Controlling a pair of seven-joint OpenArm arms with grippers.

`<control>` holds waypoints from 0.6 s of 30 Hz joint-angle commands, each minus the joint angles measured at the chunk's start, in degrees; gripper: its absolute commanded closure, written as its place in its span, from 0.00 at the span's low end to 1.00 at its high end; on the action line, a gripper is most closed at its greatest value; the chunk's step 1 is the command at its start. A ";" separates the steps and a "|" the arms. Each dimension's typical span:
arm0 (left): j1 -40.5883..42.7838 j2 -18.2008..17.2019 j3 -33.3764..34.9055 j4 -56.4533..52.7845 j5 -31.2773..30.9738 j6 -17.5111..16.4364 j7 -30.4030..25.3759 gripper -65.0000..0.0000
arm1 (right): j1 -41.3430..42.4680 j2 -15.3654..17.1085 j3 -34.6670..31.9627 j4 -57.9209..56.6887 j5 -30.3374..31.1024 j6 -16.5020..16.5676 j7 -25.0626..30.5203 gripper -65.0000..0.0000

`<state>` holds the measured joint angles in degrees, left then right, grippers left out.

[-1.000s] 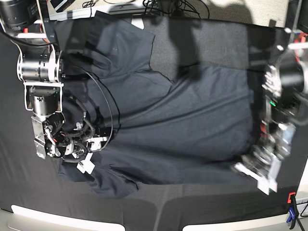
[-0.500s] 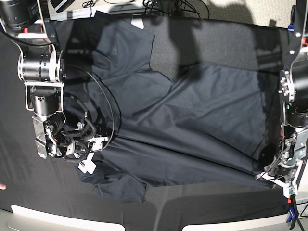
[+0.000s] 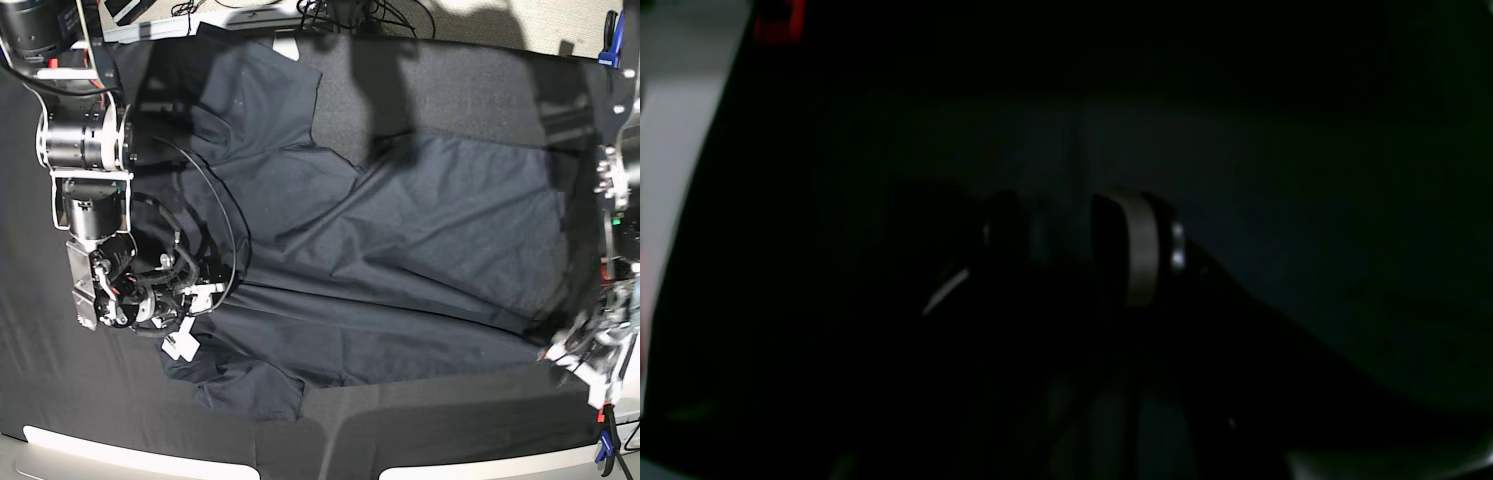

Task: Layout the t-shirt on the table in an organized manner, then fold the t-shirt properly
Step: 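Lower the left gripper to the shirt hem and grasp it, then pull the hem with the left gripper away from the right gripper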

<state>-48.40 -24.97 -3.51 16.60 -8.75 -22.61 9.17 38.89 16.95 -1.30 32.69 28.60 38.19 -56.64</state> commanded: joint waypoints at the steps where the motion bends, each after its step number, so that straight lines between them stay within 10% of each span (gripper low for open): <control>1: -2.05 -1.31 -0.15 1.11 -2.45 -0.52 0.63 0.69 | 1.70 0.50 0.20 0.83 0.15 0.50 1.22 0.63; 6: 0.70 -4.26 -0.15 4.24 -11.23 -8.90 11.61 0.69 | 1.73 0.02 0.20 0.83 -0.50 0.50 2.43 0.63; 11: 11.37 -6.86 -0.17 21.64 -18.73 -9.57 21.59 0.69 | 1.70 -0.63 0.20 0.83 -2.01 0.50 2.45 0.63; 18: 34.12 -9.79 -1.40 51.82 -19.21 3.56 21.20 0.69 | 1.73 -0.76 0.20 0.83 -2.01 0.50 2.43 0.63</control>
<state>-12.53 -33.47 -4.40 67.79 -27.46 -19.27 31.59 38.70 15.86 -1.23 32.80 26.44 38.52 -54.11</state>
